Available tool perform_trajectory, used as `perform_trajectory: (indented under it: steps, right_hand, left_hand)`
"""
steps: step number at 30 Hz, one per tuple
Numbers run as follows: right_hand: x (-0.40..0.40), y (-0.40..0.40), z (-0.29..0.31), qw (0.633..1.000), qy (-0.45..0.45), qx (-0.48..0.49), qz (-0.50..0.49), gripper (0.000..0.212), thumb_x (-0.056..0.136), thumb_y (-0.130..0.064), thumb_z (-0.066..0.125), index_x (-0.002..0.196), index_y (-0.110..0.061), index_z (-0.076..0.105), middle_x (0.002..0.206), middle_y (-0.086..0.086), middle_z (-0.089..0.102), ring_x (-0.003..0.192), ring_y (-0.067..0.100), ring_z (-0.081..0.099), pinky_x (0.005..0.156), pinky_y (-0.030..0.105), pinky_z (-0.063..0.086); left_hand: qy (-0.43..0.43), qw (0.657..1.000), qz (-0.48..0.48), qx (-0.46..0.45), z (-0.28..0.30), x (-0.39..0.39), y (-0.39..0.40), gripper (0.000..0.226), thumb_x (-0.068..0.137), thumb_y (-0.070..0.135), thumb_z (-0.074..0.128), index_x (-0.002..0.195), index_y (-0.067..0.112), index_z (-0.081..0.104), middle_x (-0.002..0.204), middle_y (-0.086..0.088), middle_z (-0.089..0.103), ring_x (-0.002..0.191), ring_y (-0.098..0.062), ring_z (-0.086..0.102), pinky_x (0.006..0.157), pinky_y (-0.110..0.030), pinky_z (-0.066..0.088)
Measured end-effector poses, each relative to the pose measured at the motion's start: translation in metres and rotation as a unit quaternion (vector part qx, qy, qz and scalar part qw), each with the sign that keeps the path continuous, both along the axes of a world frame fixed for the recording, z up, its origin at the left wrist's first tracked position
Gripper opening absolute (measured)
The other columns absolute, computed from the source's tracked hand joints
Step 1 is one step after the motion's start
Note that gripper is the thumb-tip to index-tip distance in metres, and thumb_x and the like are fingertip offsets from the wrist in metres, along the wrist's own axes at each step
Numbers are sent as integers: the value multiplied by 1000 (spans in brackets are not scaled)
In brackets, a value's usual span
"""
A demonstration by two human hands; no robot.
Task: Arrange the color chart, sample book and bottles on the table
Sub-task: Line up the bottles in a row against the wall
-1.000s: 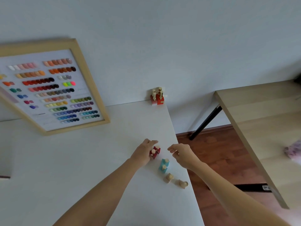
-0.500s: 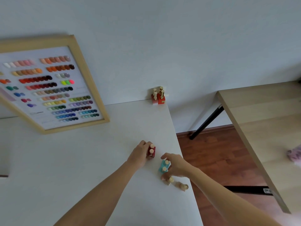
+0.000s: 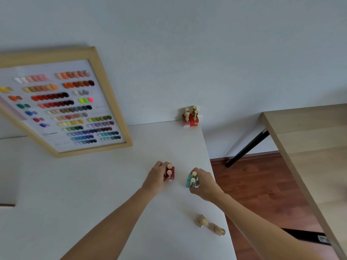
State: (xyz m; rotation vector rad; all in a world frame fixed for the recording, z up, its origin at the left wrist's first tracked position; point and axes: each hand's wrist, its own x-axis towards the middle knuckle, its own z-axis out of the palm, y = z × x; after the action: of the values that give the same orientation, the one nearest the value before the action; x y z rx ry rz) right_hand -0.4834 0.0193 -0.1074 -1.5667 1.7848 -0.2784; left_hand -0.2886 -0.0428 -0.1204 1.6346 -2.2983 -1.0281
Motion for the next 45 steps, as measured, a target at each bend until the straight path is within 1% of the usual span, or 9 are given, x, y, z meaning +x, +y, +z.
perform_trajectory:
  steps: [8, 17, 23, 27, 32, 35, 37, 40, 45]
  right_hand:
    - [0, -68, -2, 999, -7, -41, -30, 35, 75, -8, 74, 105, -11, 56, 103, 10, 58, 88, 23, 57, 73, 28, 51]
    - [-2, -154, -11, 996, 7, -77, -35, 47, 80, -7, 72, 124, -8, 56, 121, 11, 50, 98, 24, 58, 84, 24, 48]
    - [-3, -186, -18, 988, -8, -136, -66, 41, 81, -2, 70, 121, -3, 59, 119, 13, 53, 100, 27, 59, 90, 34, 53]
    - [3, -191, -23, 981, -22, -170, -90, 45, 82, 0, 68, 125, -5, 56, 122, 13, 56, 102, 30, 60, 92, 41, 53]
    - [3, -177, -29, 967, -62, -195, -154, 48, 81, 1, 69, 124, -12, 52, 110, 4, 59, 84, 17, 60, 77, 28, 55]
    - [-7, -164, -35, 951, -75, -208, -214, 37, 82, -2, 69, 114, -12, 53, 101, 3, 59, 78, 12, 58, 66, 14, 50]
    - [-15, -159, -38, 943, -77, -210, -246, 35, 82, -4, 70, 112, -12, 54, 98, 2, 60, 76, 10, 58, 63, 8, 44]
    - [-27, -156, -41, 937, -73, -214, -268, 34, 82, -5, 71, 111, -11, 54, 96, 3, 60, 74, 11, 59, 61, 7, 43]
    - [-42, -162, -45, 932, -74, -201, -292, 39, 83, -6, 70, 116, -12, 51, 99, 2, 58, 77, 12, 60, 66, 12, 46]
  left_hand:
    - [19, 999, 44, -26, 9, -15, -58, 51, 75, 10, 77, 122, 10, 56, 114, -15, 56, 102, -29, 59, 91, -35, 51]
    - [5, 996, 74, -42, -1, -26, -128, 55, 75, 14, 78, 125, 10, 55, 115, -16, 57, 105, -32, 59, 88, -35, 48]
    - [21, 993, 104, -44, -12, -28, -155, 53, 75, 13, 77, 125, 11, 57, 106, -19, 59, 99, -32, 60, 80, -28, 41]
    - [63, 987, 143, -47, -15, -38, -156, 55, 71, 11, 80, 122, 10, 58, 105, -17, 60, 99, -29, 61, 82, -26, 43]
    - [101, 972, 209, -42, -19, -55, -148, 66, 62, 15, 87, 120, 8, 56, 109, -12, 56, 98, -25, 60, 85, -28, 51]
    - [101, 965, 236, -45, -18, -67, -148, 65, 62, 21, 88, 117, 6, 55, 110, -11, 55, 98, -27, 61, 86, -39, 57]
    - [91, 963, 250, -50, -18, -73, -149, 64, 63, 26, 88, 113, 5, 55, 110, -12, 54, 96, -26, 60, 83, -35, 55]
    - [86, 958, 268, -51, -19, -80, -150, 61, 63, 28, 87, 109, 4, 55, 107, -12, 54, 89, -25, 59, 75, -29, 47]
    - [92, 950, 295, -42, -20, -86, -159, 58, 64, 27, 87, 106, 3, 56, 108, -12, 55, 85, -21, 53, 76, -31, 45]
